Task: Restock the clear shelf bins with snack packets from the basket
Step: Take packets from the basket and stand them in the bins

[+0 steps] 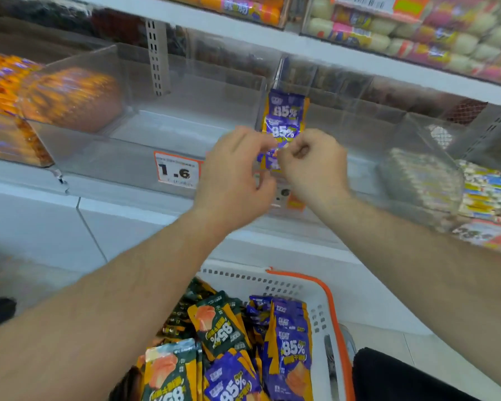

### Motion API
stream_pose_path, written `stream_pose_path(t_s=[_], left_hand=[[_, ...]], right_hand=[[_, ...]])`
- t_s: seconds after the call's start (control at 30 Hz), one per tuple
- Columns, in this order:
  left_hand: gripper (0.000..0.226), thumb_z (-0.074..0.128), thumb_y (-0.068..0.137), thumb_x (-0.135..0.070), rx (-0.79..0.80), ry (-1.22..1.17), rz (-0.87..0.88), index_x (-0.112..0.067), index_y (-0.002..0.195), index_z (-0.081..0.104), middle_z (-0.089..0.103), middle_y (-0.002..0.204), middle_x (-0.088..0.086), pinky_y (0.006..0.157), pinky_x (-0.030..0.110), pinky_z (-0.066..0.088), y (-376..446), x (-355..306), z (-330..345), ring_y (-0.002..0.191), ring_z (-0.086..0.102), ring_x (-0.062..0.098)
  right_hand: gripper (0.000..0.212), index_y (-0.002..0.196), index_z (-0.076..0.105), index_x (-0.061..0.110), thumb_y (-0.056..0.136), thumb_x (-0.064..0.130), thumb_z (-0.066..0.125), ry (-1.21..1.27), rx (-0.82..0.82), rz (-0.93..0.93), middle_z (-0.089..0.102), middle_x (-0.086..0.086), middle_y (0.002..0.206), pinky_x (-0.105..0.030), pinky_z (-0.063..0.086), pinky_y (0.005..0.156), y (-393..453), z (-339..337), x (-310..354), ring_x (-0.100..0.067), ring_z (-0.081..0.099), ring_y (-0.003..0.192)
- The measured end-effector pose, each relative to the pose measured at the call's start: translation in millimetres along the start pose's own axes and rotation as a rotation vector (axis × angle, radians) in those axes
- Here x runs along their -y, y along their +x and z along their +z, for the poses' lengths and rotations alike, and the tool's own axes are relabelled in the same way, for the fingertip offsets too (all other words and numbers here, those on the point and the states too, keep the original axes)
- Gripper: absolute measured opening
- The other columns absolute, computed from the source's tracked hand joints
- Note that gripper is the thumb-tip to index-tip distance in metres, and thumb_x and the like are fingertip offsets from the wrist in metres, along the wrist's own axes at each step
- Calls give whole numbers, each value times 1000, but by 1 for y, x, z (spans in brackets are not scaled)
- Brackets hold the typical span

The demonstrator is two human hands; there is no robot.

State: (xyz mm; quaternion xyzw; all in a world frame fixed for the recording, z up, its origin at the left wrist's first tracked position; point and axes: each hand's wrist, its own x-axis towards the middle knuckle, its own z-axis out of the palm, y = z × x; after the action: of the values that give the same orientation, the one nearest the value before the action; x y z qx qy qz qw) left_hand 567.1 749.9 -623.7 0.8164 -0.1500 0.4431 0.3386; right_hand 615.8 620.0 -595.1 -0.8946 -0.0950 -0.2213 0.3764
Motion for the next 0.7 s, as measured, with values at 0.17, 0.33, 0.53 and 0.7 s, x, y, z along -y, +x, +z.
stream_pose_path(t_s=[0.17, 0.33, 0.53, 0.7], left_hand=[[42, 58, 73, -19, 284, -129, -387, -18, 115, 57, 55, 102, -10, 78, 34, 47, -106, -8, -6, 88, 50, 8], [44, 62, 79, -15, 501, -104, -615, -24, 122, 54, 52, 101, -16, 75, 35, 50, -174, -8, -9, 88, 52, 9], [42, 61, 83, -15, 678, -122, -845, -31, 120, 51, 52, 100, -19, 75, 28, 45, -229, -4, -5, 89, 52, 8], [41, 60, 85, -13, 746, -101, -895, -31, 122, 51, 51, 101, -17, 72, 26, 48, -241, -3, -5, 88, 53, 5]], right_hand=[[23, 64, 53, 25, 73, 11, 68, 44, 209, -197, 45, 13, 52, -27, 36, 53, -76, 20, -27, -10, 46, 55], [16, 72, 57, 23, 83, 22, 68, -139, 709, -30, 55, 10, 65, -28, 44, 60, -137, 48, -72, -14, 56, 67], [39, 69, 46, 11, 88, 38, 67, -518, 1468, 1, 44, -5, 64, -35, 37, 57, -204, 91, -117, -22, 43, 61], [119, 150, 25, 14, 60, 78, 71, -770, 1578, -52, 49, -8, 140, -50, 49, 95, -251, 98, -119, -32, 54, 121]])
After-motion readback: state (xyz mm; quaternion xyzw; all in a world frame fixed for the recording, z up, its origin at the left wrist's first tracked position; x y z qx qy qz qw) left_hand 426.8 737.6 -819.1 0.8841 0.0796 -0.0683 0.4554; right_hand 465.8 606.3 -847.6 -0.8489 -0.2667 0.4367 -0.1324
